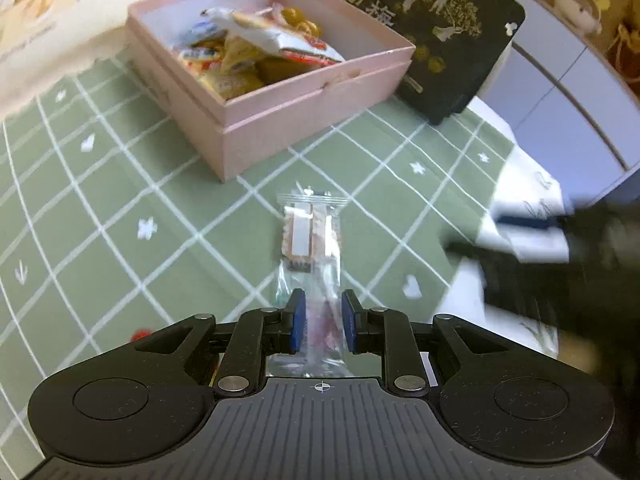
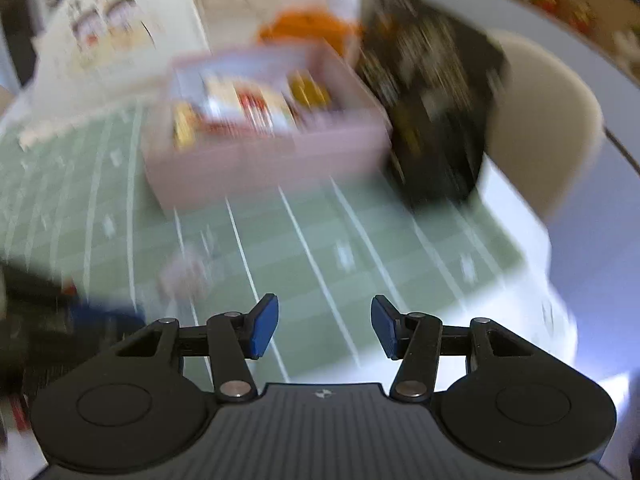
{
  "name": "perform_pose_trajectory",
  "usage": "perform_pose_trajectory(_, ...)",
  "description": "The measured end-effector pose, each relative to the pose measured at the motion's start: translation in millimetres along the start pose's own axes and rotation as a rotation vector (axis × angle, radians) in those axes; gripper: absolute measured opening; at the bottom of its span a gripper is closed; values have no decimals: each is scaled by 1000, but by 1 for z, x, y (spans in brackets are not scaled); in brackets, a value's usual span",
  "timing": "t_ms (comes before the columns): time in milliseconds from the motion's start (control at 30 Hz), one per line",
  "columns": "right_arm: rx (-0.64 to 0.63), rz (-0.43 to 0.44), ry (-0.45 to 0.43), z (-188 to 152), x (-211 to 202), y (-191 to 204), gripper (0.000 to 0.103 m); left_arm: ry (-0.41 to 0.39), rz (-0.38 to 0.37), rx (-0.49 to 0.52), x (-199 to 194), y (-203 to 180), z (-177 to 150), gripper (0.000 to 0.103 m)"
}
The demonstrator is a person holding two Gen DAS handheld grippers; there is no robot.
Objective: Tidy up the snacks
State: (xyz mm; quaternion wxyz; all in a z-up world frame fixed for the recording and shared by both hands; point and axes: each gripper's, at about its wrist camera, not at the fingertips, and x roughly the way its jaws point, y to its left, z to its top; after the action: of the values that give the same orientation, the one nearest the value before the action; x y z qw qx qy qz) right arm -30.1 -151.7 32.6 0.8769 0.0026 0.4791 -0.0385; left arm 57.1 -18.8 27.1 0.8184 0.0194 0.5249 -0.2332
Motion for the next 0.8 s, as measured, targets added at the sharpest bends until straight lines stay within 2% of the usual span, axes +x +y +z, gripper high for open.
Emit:
perform_pose_trajectory(100, 64, -16, 43, -26, 0, -8, 52, -16, 22, 44, 8, -10, 8, 24)
perform_pose_trajectory(167, 110, -25, 33, -39, -3, -14, 53, -18, 15, 76, 12, -19, 13, 24)
perform_pose_trajectory(233, 142, -27, 31, -42, -6, -17, 53, -13, -25, 108, 16, -27, 17, 24)
perform_pose_trajectory(367, 186, -47, 21, -43, -6, -22, 55, 52, -172, 164, 20, -38, 19, 24)
perform_pose_trajectory(400, 193, -55, 19, -43, -5, -22, 55, 63, -183, 181, 18, -40, 19, 24)
perform_pose_trajectory(500, 218, -102, 20, -40, -3, -21, 56, 16, -131, 212, 7, -39, 22, 23)
perform_pose_trajectory(600, 274, -117, 38, -37, 0, -27, 63, -33, -63, 157, -8, -25, 30, 24)
perform_pose_trajectory(700, 313, -118, 55, -34, 3, -32, 67, -37, -1, 102, -7, -11, 39, 24)
perform_pose_trajectory(800, 309, -129, 55, -32, 5, -31, 70, -4, 13, 53, 6, -6, 45, 24)
